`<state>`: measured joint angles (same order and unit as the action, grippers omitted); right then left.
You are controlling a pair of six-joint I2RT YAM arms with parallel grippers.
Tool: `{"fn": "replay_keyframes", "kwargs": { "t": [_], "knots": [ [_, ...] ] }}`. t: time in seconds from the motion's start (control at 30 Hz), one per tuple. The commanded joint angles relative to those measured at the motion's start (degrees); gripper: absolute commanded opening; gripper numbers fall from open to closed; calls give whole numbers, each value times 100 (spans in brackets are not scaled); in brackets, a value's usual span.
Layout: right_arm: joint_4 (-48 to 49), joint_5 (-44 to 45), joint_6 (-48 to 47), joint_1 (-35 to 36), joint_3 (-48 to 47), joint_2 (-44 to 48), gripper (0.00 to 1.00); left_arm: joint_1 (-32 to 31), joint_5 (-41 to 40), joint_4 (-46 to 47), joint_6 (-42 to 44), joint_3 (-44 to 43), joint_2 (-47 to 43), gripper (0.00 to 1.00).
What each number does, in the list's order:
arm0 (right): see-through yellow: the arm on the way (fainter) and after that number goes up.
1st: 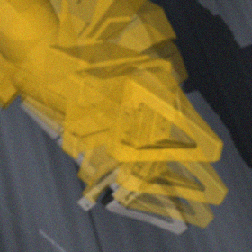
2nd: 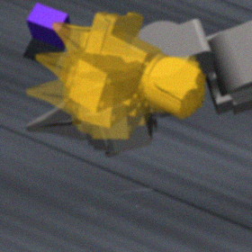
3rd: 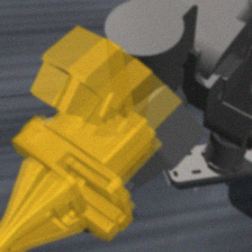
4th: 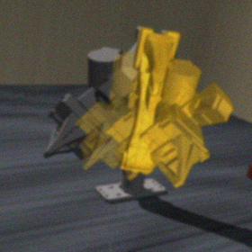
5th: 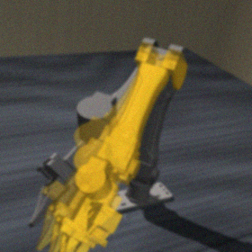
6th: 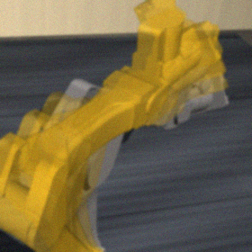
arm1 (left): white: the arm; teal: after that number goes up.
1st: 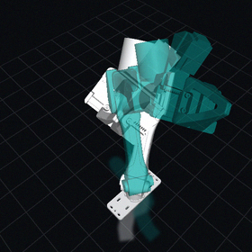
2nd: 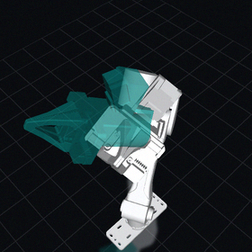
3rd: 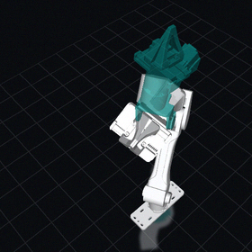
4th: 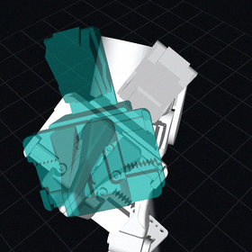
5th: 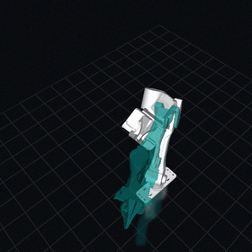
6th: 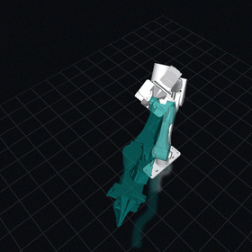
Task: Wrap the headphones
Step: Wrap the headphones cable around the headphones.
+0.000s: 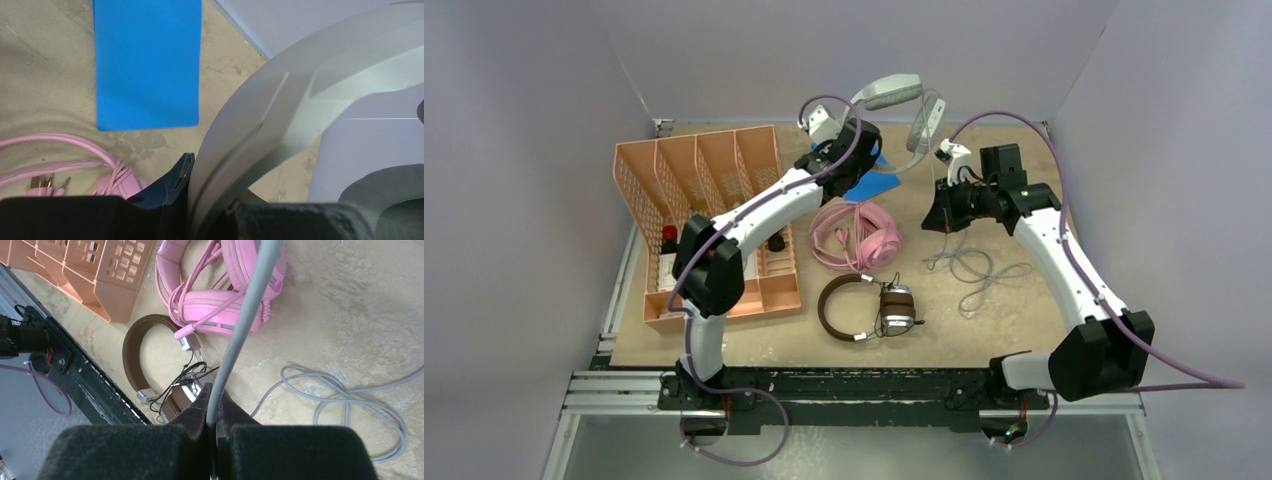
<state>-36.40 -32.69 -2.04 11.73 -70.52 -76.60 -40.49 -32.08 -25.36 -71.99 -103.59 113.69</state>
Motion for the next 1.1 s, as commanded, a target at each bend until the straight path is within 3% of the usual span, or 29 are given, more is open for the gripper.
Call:
{"fn": "replay_keyframes", "kwargs": {
  "t": [0.0, 0.13, 0.4, 0.83, 1.07],
  "knots": [
    [-66, -192, -150, 39, -24, -1, 0, 86, 192, 1059, -226, -327, -129, 0],
    [-55, -306, -138, 51, 90, 2, 0, 169, 594, 2165, -53, 248, -327, 0],
    [155, -255, -53, 588, 179, -158, 0, 190, 790, 2817, 37, 182, -197, 0],
    [153, 191, 348, 1023, -759, -534, 0, 171, 593, 3188, 357, 471, -134, 0],
    [472, 343, 675, 1107, -717, -554, 0, 169, 509, 3177, 487, 629, -203, 0]
  ]
}}
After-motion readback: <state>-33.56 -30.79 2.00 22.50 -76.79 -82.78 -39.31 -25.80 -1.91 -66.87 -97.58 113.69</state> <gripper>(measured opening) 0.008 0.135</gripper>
